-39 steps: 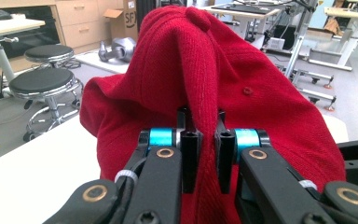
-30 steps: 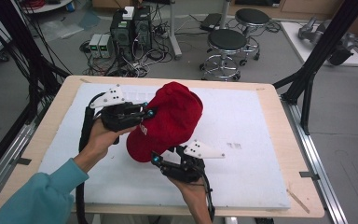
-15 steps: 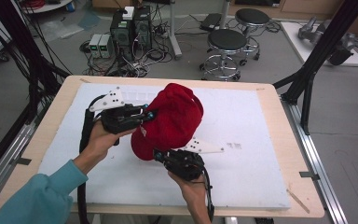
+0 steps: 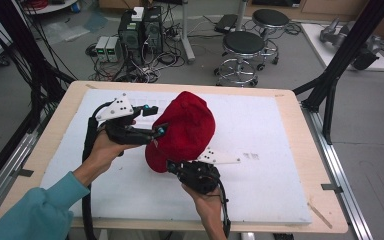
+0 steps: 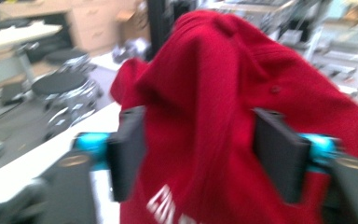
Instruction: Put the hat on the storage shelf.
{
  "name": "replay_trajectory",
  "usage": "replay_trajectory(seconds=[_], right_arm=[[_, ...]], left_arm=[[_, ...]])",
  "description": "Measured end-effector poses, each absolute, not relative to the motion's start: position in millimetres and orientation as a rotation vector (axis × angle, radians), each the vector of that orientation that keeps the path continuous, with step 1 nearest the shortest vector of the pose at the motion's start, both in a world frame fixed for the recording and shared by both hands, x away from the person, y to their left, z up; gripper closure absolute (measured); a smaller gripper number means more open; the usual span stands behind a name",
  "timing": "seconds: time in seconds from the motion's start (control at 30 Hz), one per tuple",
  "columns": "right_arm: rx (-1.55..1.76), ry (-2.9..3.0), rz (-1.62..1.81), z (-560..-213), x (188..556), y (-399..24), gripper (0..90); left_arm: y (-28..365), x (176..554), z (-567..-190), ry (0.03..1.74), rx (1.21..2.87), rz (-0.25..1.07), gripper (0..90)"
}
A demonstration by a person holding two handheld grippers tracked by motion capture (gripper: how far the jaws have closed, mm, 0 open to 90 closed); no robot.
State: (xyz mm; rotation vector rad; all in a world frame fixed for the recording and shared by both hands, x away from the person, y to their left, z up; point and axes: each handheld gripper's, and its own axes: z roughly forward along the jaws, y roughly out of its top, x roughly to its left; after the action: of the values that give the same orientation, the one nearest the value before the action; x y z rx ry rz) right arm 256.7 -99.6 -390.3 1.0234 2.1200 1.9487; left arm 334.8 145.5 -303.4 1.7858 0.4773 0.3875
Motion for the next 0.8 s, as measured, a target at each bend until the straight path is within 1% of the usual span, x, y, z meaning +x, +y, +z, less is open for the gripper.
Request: replay_trajectory(seconds=[0.03, 0.17, 0.23, 0.4, 0.6, 0.67, 0.8], right_arm=[[1.021, 2.117, 1.945, -390.2, 256.4, -99.9, 85.5], [1.016, 2.108, 1.934, -388.3, 256.1, -102.2, 85.5], [1.007, 2.105, 1.916, -386.8, 256.3, -103.4, 85.5], [0.987, 2.091, 1.873, -380.6, 259.9, -108.3, 85.5], [0.966, 2.064, 1.796, -368.1, 269.2, -117.7, 85.5], [0.962, 2.051, 1.772, -363.2, 274.4, -122.2, 85.5], [0.961, 2.031, 1.707, -354.7, 286.6, -131.3, 85.5]], left_arm=[[146.0, 335.0, -303.7, 0.496, 1.796, 0.384, 13.6], [152.7, 337.0, -303.3, 0.494, 1.775, 0.345, 13.5], [156.7, 336.6, -302.4, 0.505, 1.77, 0.373, 13.5], [170.2, 333.9, -308.5, 0.526, 1.786, 0.392, 13.6], [195.2, 329.2, -325.6, 0.581, 1.786, 0.418, 14.3], [203.9, 326.1, -332.6, 0.598, 1.79, 0.433, 15.8], [218.2, 320.8, -348.3, 0.628, 1.793, 0.438, 15.8]])
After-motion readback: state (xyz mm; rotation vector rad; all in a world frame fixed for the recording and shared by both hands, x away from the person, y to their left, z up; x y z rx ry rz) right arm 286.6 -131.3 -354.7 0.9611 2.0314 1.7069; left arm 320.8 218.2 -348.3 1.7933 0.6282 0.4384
